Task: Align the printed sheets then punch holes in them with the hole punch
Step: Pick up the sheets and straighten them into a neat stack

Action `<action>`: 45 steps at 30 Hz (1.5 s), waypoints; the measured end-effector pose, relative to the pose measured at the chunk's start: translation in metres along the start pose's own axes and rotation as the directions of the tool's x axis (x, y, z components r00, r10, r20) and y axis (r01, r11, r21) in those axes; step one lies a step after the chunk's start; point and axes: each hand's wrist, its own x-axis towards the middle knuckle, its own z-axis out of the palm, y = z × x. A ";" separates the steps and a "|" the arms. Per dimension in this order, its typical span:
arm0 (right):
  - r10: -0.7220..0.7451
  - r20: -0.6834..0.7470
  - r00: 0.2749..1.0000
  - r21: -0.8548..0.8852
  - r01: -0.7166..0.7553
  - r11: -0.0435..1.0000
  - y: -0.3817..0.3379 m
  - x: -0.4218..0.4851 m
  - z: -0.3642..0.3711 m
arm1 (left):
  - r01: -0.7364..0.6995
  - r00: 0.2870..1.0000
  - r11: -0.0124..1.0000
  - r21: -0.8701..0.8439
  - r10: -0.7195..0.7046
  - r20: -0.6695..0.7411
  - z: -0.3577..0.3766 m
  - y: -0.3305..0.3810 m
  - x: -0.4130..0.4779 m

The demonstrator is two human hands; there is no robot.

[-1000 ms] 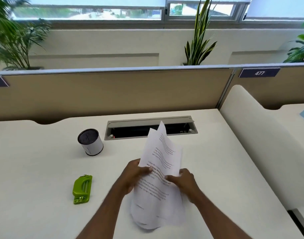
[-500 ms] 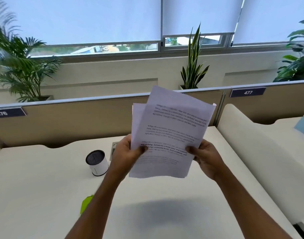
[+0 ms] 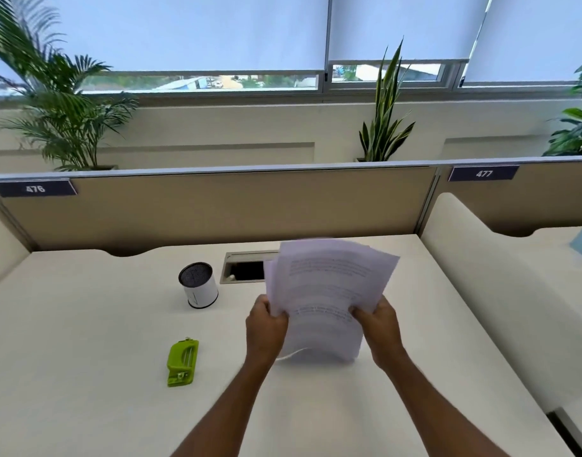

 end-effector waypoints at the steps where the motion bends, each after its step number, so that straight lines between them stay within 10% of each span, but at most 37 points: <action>1: 0.029 0.001 1.000 -0.023 -0.029 0.999 0.006 -0.002 -0.002 | 0.015 1.000 1.000 0.011 -0.016 0.019 0.002 -0.005 -0.003; 12: -0.007 -0.004 1.000 -0.055 0.007 0.998 -0.019 0.008 0.004 | -0.161 0.987 0.986 -0.032 0.160 -0.027 -0.006 0.010 0.007; 23: 0.104 -0.007 0.995 -0.279 -0.102 0.955 0.027 -0.010 -0.005 | 0.016 0.997 1.000 0.008 -0.016 0.079 -0.002 -0.027 0.003; 32: -0.006 0.143 0.990 -0.589 0.090 0.803 -0.020 0.019 -0.017 | -0.135 0.981 0.932 -0.335 0.174 0.087 -0.053 0.027 0.050; 41: -0.061 0.309 0.949 -0.762 0.285 0.581 -0.070 0.032 -0.012 | -0.431 0.832 0.894 0.120 0.341 0.438 -0.080 0.076 0.047; 45: -0.041 0.345 0.938 -0.775 0.309 0.551 -0.085 0.033 -0.003 | -0.481 0.860 0.797 0.366 0.348 0.373 -0.068 0.079 0.040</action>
